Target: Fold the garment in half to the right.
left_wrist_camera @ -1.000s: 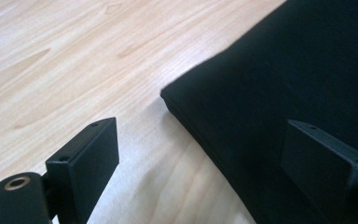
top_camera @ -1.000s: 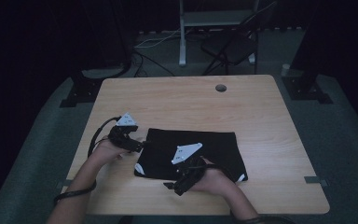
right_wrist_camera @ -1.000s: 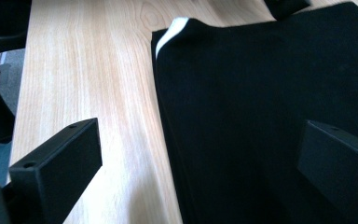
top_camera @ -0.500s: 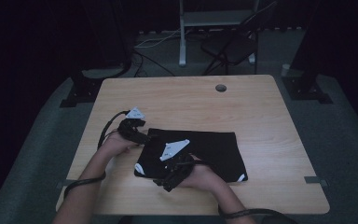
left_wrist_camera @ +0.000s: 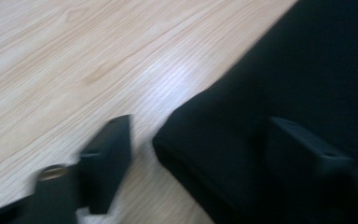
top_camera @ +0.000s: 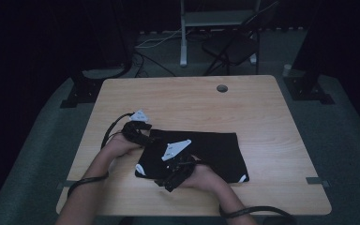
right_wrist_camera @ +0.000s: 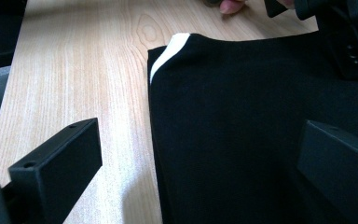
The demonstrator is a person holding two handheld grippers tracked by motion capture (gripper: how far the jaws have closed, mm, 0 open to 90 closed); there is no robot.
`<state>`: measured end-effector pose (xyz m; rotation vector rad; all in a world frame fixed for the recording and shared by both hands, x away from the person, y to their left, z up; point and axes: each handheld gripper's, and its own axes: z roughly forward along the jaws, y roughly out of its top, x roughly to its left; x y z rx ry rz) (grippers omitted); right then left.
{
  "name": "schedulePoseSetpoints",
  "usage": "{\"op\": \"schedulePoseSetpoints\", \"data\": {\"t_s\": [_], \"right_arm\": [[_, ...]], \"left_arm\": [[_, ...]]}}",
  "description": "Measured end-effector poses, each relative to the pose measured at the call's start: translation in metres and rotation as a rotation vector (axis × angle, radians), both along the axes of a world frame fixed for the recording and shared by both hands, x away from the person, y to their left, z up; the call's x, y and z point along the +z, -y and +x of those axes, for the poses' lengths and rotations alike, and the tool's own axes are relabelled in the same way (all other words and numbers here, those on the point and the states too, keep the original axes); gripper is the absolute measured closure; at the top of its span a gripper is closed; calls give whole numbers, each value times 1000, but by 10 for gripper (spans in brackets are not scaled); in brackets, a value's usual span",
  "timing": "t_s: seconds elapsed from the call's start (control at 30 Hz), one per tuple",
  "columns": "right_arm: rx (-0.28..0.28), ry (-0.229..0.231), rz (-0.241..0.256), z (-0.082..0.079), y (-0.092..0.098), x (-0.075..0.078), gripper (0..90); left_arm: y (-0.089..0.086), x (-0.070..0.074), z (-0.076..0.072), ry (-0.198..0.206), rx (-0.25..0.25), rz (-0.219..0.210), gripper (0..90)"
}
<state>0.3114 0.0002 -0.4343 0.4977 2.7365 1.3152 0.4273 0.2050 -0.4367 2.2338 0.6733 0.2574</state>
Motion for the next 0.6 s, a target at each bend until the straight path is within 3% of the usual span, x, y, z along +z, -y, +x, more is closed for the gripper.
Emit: {"op": "schedulePoseSetpoints", "data": {"t_s": [0.17,0.27,0.6], "right_arm": [[-12,0,3,0,-4,1,6],[0,7,2,-1,-16,1,6],[52,64,-38,-8,-57,1,46]], "left_arm": [[3,2,-3,-14,-23,-4,622],[8,4,-6,-33,-15,3,706],[11,6,-9,-37,2,29,743]]}}
